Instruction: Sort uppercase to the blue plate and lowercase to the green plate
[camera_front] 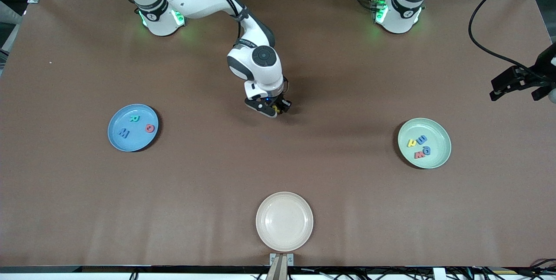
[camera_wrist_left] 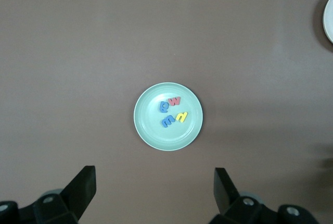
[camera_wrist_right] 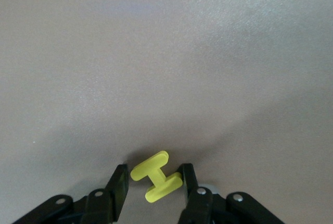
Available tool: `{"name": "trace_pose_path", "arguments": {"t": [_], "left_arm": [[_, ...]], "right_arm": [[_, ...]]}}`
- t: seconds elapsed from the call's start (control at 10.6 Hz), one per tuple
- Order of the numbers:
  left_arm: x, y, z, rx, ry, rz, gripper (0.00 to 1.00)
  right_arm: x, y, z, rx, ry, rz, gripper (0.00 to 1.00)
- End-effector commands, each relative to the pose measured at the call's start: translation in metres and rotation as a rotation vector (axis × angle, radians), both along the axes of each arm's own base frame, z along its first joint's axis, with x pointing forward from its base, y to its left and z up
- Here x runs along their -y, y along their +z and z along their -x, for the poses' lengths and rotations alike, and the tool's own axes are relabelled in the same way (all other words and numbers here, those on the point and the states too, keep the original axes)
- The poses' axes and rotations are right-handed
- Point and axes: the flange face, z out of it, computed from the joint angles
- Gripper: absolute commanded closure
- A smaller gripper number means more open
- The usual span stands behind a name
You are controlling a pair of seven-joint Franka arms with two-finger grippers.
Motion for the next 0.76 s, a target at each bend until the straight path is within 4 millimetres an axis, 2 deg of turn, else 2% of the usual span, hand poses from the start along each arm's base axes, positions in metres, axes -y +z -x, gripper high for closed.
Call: {"name": "trace_pose_path", "arguments": {"t": [0.0,0.66], "left_arm": [[0.0008,0.0069,-0.0007,-0.013,-0.001,0.017,0.0],[0.0,0.014,-0.0011,0.001,0.002,0.019,0.0]], "right_arm": [[-0.0074,-0.0075,0.0032,0.005,0.008,-0.004,0.54],[-0.0063,-0.0075,0.0029,0.008,0.042,0.004,0.61]]}}
